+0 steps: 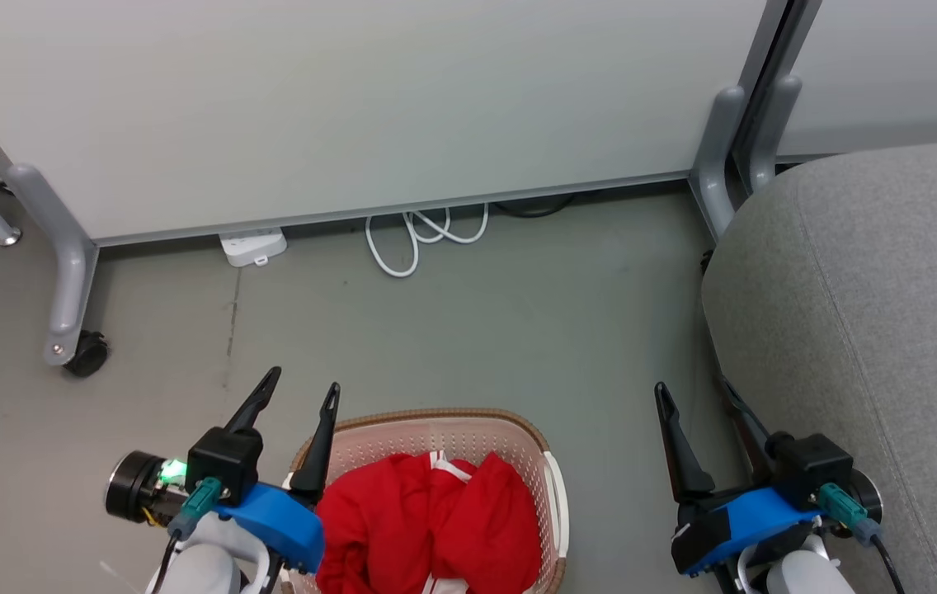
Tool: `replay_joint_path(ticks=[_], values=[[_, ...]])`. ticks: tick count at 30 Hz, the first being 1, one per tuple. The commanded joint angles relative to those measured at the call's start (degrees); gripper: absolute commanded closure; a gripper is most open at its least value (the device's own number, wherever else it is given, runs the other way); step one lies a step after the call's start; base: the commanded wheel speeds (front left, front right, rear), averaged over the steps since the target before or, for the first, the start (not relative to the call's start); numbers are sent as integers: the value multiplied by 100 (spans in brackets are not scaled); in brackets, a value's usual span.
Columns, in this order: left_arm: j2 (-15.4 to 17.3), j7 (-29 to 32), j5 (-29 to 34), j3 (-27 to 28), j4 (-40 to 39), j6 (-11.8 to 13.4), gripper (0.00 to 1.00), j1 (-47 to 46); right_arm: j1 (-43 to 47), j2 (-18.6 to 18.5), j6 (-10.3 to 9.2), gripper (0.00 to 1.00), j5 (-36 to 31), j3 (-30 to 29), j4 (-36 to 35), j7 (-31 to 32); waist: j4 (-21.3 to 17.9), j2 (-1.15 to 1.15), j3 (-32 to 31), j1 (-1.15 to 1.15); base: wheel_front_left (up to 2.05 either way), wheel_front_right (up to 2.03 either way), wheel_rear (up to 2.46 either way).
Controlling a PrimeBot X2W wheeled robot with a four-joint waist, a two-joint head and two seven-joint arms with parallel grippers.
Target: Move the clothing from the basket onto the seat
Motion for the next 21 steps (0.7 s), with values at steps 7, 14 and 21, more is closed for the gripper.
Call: replay_joint_path(ticks=[7, 14, 21], values=[[343, -19, -6, -901, 757, -43, 0, -958, -437, -18, -2, 0, 4, 55, -141, -12, -246, 0, 831, 0, 0, 0, 0], [632, -19, -223, -2113, 1439, -35, 0, -1807, -900, -17, -2, 0, -1, 95, -302, -10, -466, 0, 1690, 0, 0, 0, 0], [815, -18, -406, -3129, 1967, -36, 0, -2483, -1354, -15, -2, 0, 44, 167, -478, -9, -653, 0, 2415, 0, 0, 0, 0]])
